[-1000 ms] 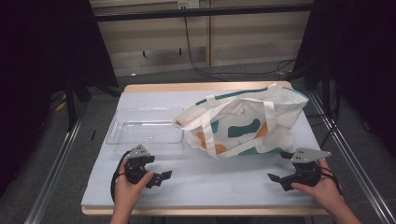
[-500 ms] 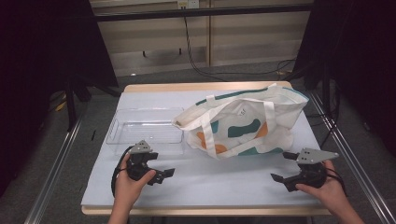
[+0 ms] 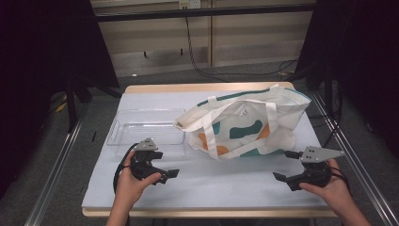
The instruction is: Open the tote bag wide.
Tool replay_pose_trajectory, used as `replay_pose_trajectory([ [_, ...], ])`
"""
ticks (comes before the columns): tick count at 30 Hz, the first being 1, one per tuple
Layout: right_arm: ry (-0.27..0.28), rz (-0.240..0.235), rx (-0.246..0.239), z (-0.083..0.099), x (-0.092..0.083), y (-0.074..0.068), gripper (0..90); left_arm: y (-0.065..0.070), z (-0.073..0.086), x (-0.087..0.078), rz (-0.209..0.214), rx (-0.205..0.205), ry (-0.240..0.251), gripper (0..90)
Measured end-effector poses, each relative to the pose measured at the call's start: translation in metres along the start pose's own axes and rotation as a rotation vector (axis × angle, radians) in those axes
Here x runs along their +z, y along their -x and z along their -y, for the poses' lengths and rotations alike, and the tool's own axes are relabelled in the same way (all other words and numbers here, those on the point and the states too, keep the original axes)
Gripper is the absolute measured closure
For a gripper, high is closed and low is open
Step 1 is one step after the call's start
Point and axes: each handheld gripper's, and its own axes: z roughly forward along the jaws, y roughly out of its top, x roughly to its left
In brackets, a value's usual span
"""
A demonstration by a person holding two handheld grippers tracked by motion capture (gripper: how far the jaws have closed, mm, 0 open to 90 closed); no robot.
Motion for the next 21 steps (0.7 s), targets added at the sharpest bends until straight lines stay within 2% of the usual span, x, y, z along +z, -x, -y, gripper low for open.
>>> replay_pose_trajectory([
  [3,0.005,-0.002,0.001,-0.002,0.001,0.0,12.2,0.002,-0.003,-0.001,-0.005,0.01,-0.016,2.3],
  [7,0.006,-0.019,-0.007,-0.005,0.002,0.0,13.5,0.004,-0.008,-0.003,0.001,0.018,0.002,2.2],
  [13,-0.005,-0.022,-0.016,-0.009,0.002,0.0,14.4,0.004,-0.015,-0.003,0.003,0.029,-0.021,2.3],
  [16,-0.006,-0.031,-0.021,-0.012,0.001,0.002,14.9,0.005,-0.022,-0.006,0.009,0.035,-0.009,2.1],
  [21,0.0,-0.04,-0.023,-0.017,-0.002,0.006,15.2,0.002,-0.03,-0.009,0.004,0.042,-0.02,2.0],
])
